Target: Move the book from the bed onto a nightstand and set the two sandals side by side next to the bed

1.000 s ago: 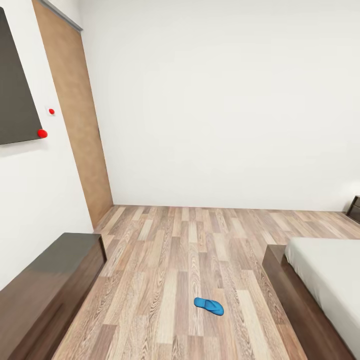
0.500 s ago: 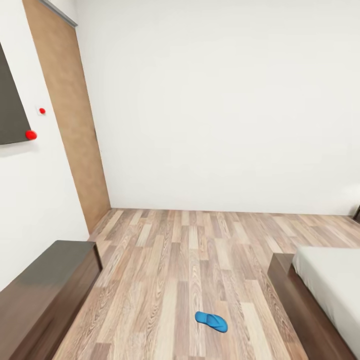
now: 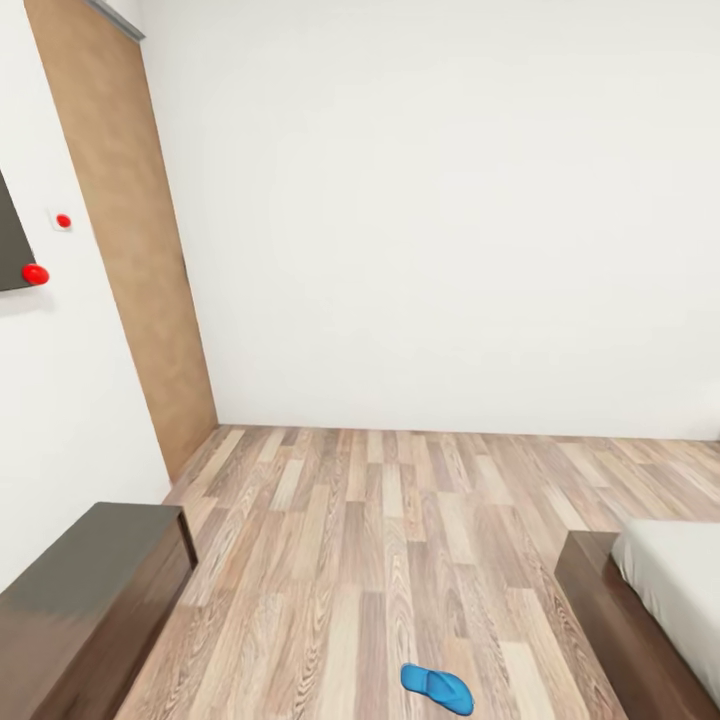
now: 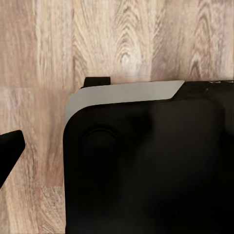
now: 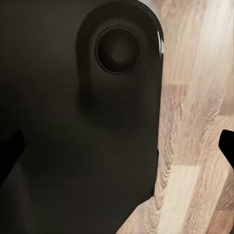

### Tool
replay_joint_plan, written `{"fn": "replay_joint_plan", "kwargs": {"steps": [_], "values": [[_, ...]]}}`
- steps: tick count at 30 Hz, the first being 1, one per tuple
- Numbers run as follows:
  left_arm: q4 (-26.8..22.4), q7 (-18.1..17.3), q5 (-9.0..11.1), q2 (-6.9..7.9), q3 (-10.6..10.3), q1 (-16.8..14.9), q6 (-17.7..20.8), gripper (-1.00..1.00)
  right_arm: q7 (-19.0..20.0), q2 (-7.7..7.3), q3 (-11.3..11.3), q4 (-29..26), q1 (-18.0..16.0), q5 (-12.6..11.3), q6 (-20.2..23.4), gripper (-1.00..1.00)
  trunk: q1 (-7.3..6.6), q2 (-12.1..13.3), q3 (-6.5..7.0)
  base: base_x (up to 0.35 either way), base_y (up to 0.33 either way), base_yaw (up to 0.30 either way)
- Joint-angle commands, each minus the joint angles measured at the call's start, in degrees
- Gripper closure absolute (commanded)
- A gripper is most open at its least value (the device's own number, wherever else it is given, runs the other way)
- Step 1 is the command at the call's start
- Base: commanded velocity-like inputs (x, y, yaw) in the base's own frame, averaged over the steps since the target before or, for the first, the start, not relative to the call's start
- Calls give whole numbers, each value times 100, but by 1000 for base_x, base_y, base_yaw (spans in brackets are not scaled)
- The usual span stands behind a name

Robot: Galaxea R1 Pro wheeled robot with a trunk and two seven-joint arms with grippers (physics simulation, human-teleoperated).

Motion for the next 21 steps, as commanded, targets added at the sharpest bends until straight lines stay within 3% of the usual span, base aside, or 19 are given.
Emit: {"fn": "replay_joint_plan", "kwargs": {"steps": [1, 7, 14, 21], "values": [[4, -1, -4, 0, 0, -3, -19, -100, -3, 0, -5, -2, -2, 1, 1, -100, 3, -2, -6, 329, 141, 0], [3, -1, -4, -1, 0, -5, -22, -100, -3, 0, -4, -4, -2, 1, -1, -100, 3, -2, -6, 320, 141, 0], [-3, -1, -4, -1, 0, -3, -27, -100, -3, 0, -5, -7, -2, 1, -7, -100, 3, -2, -6, 85, 24, 0], [-4, -1, -4, -1, 0, -3, -28, -100, -3, 3, -4, -7, -2, 1, -7, -100, 3, -2, -6, 269, 1, 0]]}}
